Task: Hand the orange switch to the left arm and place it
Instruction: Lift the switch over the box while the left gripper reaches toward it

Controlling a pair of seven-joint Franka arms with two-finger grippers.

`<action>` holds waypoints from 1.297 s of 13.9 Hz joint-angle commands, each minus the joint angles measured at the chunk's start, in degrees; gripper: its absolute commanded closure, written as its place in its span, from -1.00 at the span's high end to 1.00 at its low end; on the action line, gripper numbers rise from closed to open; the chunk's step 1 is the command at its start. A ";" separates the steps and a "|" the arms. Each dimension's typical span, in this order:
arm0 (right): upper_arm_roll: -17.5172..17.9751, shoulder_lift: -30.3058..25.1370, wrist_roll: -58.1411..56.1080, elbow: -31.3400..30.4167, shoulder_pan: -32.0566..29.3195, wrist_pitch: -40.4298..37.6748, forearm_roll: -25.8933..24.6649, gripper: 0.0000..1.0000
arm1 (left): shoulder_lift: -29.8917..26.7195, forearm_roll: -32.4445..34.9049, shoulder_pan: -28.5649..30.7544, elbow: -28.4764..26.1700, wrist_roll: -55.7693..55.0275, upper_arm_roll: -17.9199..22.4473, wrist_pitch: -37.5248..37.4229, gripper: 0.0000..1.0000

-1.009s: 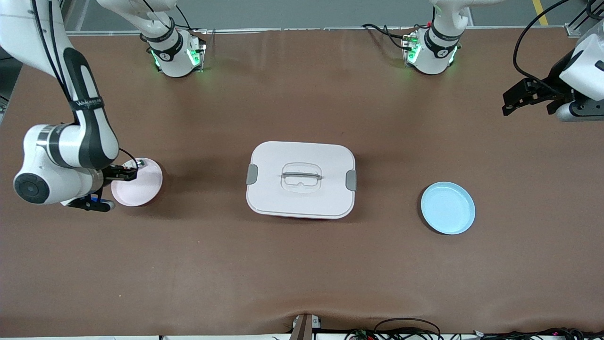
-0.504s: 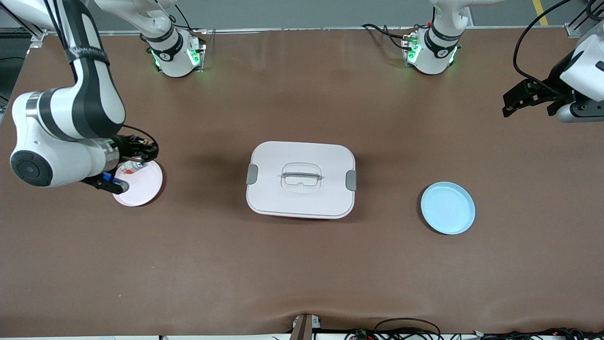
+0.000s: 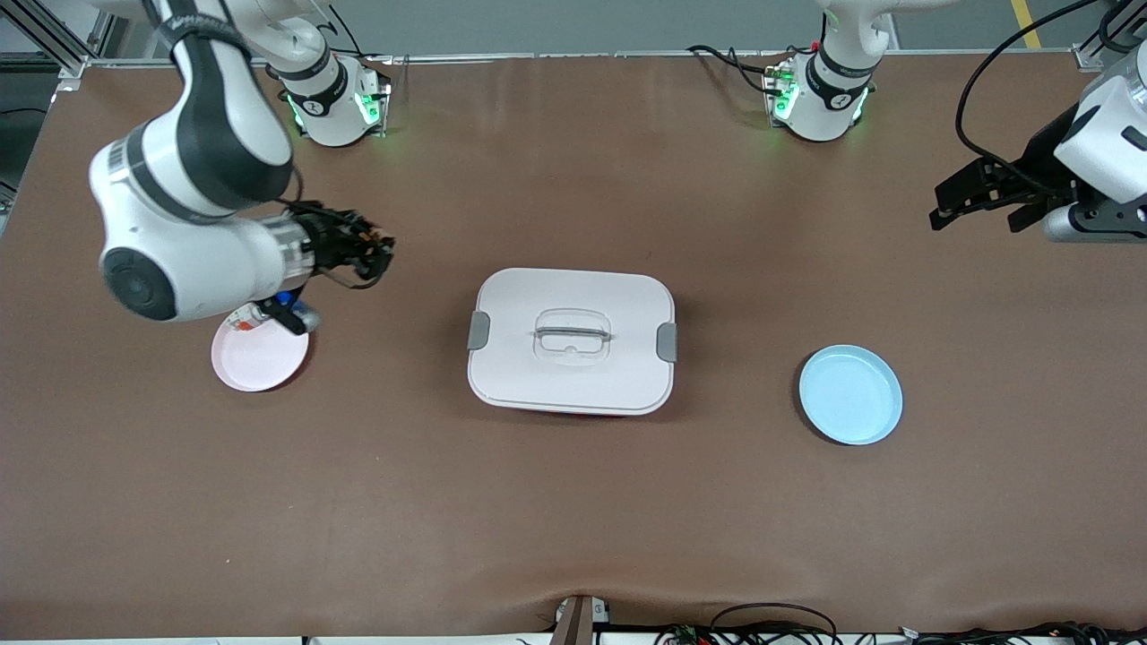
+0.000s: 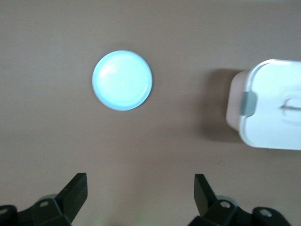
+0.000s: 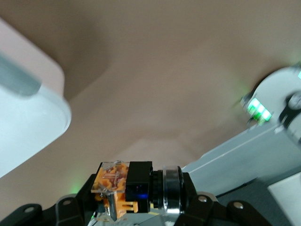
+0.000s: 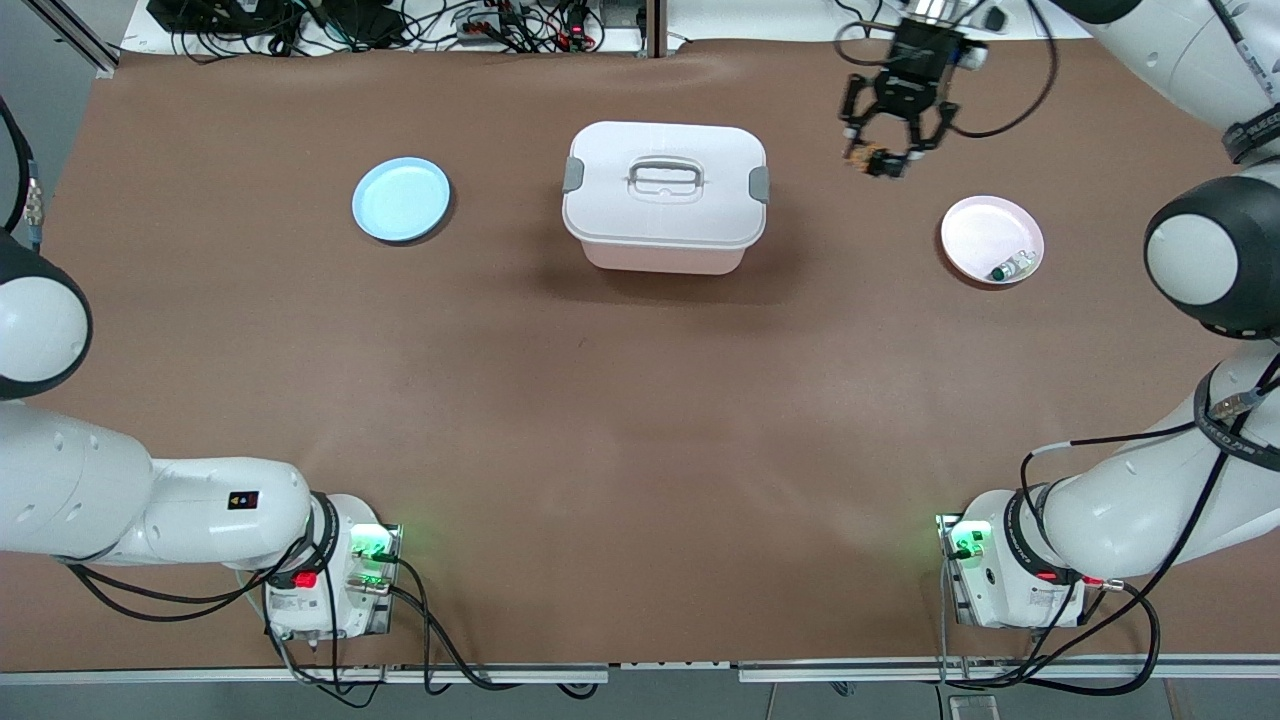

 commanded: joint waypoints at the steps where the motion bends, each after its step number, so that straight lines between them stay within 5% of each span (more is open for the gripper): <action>1: -0.72 -0.55 10.97 1.83 5.50 2.47 4.80 -0.36 | 0.34 -3.12 -0.47 -0.12 -0.94 -0.29 3.45 1.00; 7: -0.72 -0.19 27.51 1.83 14.73 19.51 16.04 -0.37 | 0.25 -13.30 -2.15 -2.21 -0.94 -0.90 5.56 1.00; 12: -0.72 0.86 31.83 1.83 17.38 29.81 26.32 -0.38 | -0.28 -17.01 -2.06 -6.00 -8.12 -7.13 11.37 1.00; 18: -0.72 2.79 38.86 1.83 22.83 42.46 27.75 -0.38 | -1.24 -25.01 -1.97 -11.62 -16.56 -13.81 21.63 1.00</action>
